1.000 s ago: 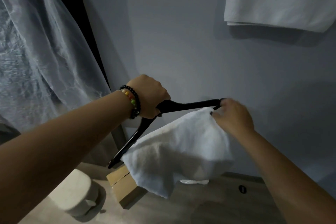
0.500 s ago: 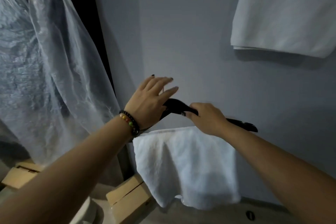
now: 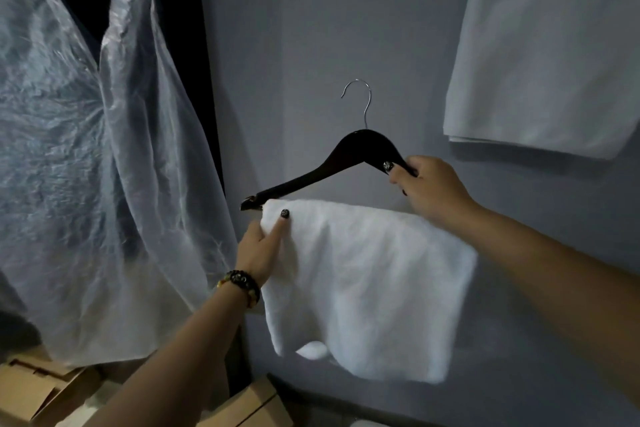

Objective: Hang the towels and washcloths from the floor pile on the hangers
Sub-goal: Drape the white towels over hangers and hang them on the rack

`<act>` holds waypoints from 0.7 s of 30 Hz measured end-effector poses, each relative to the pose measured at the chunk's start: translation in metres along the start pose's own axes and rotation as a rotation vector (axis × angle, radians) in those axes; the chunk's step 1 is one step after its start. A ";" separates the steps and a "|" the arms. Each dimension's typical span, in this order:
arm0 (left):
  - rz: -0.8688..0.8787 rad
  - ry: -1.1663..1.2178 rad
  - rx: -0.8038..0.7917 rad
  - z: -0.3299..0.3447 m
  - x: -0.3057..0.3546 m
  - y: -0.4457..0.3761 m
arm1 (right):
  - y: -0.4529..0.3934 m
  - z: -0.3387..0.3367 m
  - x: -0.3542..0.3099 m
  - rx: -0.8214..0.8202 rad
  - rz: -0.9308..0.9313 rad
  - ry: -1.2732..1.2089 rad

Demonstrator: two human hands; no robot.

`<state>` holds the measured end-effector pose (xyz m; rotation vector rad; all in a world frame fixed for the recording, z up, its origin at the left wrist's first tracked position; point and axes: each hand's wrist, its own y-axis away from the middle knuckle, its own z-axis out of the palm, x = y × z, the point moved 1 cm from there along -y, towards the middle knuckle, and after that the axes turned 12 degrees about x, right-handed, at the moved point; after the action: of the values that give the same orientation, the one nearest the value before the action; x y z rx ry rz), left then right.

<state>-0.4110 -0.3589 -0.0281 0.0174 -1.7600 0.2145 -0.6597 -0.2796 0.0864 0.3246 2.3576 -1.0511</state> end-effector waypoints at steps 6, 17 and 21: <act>0.293 0.043 -0.009 -0.005 0.055 -0.008 | -0.018 -0.014 -0.028 0.086 -0.125 0.066; 0.443 0.380 -0.072 -0.016 0.126 -0.020 | -0.057 -0.027 -0.024 0.235 -0.090 0.183; 0.405 0.376 -0.031 -0.031 0.116 -0.046 | -0.072 -0.036 -0.036 0.316 -0.077 0.136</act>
<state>-0.3977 -0.3869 0.0964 -0.3820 -1.3763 0.4534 -0.6734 -0.3006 0.1708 0.4349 2.3335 -1.4858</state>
